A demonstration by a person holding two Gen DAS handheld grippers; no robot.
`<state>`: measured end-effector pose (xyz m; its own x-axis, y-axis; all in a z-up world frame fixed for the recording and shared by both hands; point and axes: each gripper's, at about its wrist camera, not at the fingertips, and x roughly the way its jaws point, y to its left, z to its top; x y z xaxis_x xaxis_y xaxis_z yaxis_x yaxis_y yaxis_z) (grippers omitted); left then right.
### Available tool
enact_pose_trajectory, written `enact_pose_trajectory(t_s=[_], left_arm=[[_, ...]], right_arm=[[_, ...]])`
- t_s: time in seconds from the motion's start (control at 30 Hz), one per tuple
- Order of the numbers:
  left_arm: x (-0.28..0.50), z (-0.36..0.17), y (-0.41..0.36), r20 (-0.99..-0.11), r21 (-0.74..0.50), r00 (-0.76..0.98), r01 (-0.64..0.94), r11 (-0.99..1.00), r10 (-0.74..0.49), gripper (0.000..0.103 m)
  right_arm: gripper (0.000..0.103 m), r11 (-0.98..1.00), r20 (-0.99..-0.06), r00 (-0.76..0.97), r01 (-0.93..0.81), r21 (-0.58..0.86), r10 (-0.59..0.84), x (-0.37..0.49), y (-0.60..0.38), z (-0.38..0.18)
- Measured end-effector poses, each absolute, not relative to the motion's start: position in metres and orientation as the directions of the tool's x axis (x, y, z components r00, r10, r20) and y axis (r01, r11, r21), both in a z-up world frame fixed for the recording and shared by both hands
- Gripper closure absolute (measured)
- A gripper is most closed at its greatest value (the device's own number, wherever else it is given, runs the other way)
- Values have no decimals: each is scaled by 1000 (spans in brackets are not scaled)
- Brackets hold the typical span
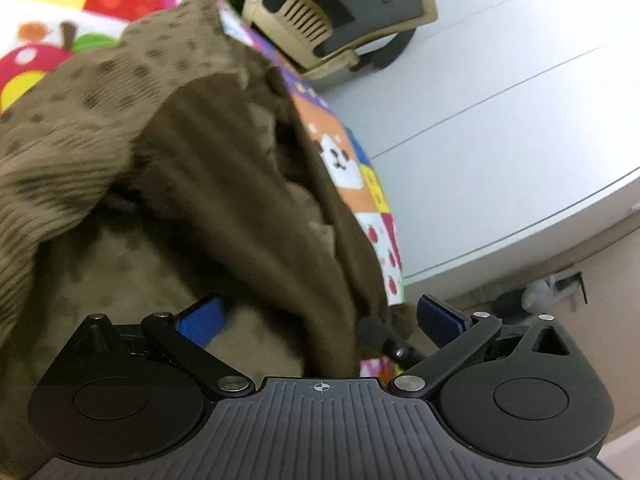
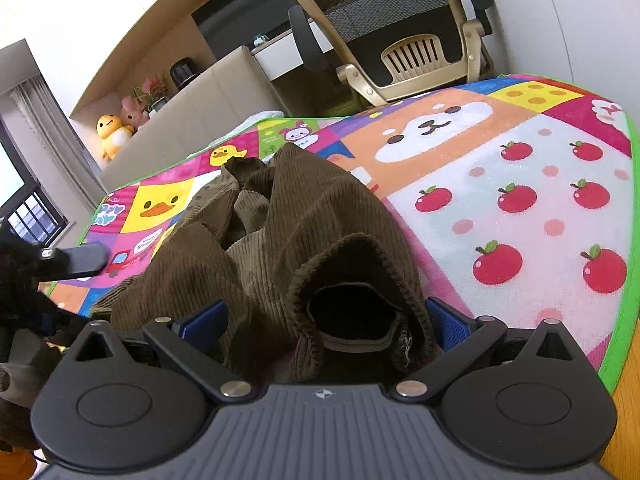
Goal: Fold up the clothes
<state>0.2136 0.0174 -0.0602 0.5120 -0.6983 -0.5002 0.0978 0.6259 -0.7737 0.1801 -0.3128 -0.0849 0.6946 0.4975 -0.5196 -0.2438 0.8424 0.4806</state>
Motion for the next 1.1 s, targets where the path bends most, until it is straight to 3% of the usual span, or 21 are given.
enact_pose_trajectory(t_s=[0.17,0.23,0.33,0.4,0.57,0.67,0.73,0.83,0.93,1.0,1.07,1.1], left_arm=[[227,-55,-4,-520,-718,545,137,682,-657,5],[235,-46,-5,-525,-696,569,141,703,-634,22],[246,-34,-7,-529,-663,603,146,735,-597,70],[251,-29,2,-520,-657,629,137,741,-578,95],[242,5,82,-371,-718,782,101,688,-501,96],[226,22,146,-274,-765,873,57,641,-404,96],[213,30,189,-222,-795,919,22,606,-325,96],[201,10,236,-257,-843,930,-82,532,-264,95],[197,-26,273,-304,-891,920,-182,416,-248,89],[195,-49,293,-327,-910,911,-233,342,-250,89],[194,-70,311,-348,-922,903,-281,268,-253,89],[196,-74,317,-347,-925,902,-283,255,-256,89]], right_arm=[[0,835,-518,684,-261,484,514,180,-316,-84],[0,836,-525,676,-265,482,517,180,-318,-81],[0,875,-535,707,-265,406,463,178,-316,-68],[0,906,-524,744,-285,314,416,176,-310,-52],[0,931,-457,821,-362,44,341,181,-278,-8],[0,918,-456,831,-390,-69,318,205,-247,1],[1,900,-499,795,-431,-64,345,232,-226,-5],[18,890,-619,703,-456,-13,351,274,-201,-29],[51,872,-727,598,-490,3,338,302,-185,-53],[62,849,-737,599,-525,-65,313,303,-177,-55],[95,813,-699,682,-521,-259,215,309,-168,-46],[95,787,-669,724,-507,-352,167,312,-164,-42]])
